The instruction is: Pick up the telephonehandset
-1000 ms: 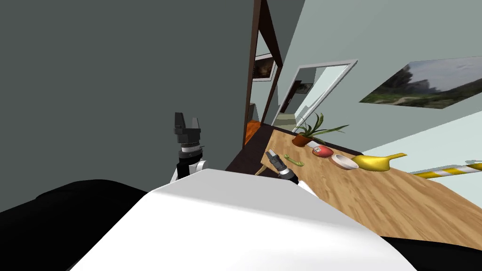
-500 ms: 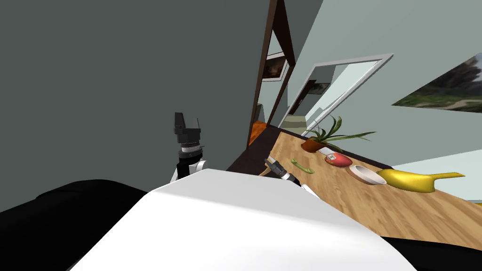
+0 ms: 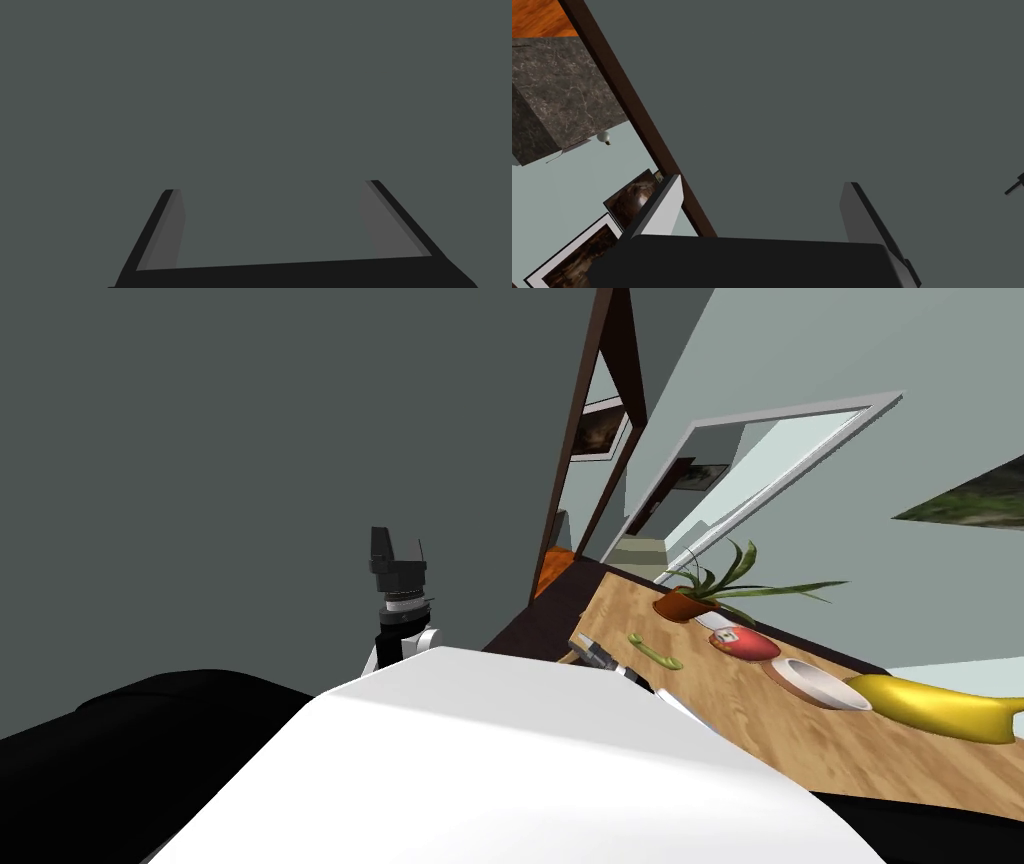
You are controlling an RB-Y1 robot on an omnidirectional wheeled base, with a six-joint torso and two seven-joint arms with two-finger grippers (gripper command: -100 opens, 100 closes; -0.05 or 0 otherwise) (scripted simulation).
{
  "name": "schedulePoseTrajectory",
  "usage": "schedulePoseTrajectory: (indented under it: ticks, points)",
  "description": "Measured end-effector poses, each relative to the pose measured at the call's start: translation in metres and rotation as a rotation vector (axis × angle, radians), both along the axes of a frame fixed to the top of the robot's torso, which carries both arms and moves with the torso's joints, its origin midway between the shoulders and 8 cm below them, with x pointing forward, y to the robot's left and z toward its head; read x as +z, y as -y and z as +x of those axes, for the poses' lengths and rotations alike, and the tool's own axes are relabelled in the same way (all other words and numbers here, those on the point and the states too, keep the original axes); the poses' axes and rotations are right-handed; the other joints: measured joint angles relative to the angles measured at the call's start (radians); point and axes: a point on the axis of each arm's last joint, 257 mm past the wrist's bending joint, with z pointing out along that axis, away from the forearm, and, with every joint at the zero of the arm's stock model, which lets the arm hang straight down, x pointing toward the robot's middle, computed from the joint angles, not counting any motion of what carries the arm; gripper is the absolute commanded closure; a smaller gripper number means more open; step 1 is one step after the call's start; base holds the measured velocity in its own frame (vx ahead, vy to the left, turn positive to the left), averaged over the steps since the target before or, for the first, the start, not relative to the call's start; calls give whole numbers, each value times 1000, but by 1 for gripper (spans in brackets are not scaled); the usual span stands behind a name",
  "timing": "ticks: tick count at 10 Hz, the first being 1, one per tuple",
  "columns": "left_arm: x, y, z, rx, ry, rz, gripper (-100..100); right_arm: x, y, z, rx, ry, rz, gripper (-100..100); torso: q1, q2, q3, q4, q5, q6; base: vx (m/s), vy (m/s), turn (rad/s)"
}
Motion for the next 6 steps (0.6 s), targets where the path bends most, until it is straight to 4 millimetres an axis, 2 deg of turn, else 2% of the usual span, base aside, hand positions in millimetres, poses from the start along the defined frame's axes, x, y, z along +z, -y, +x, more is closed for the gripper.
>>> schedulePoseTrajectory:
  ticks: [2, 3, 4, 6]
  points:
    - [0, 0, 0, 0, 0, 0, 0, -23, 12, -15, 24, -54, -78, -100, 0, 0, 0, 0, 0, 0, -3, 9, 171]
    - [0, 0, 0, 0, 0, 0, 0, -31, 20, -21, 30, -75, -110, -100, 0, 0, 0, 0, 0, 1, 0, 0, 0]
    - [0, 0, 0, 0, 0, 0, 0, -36, 26, -22, 25, -88, -122, -100, 0, 0, 0, 0, 0, 1, 0, 0, -20]
    - [0, 0, 0, 0, 0, 0, 0, -53, 43, -29, 33, -129, -173, -100, 0, -1, 0, 0, 0, 0, 0, 4, 174]
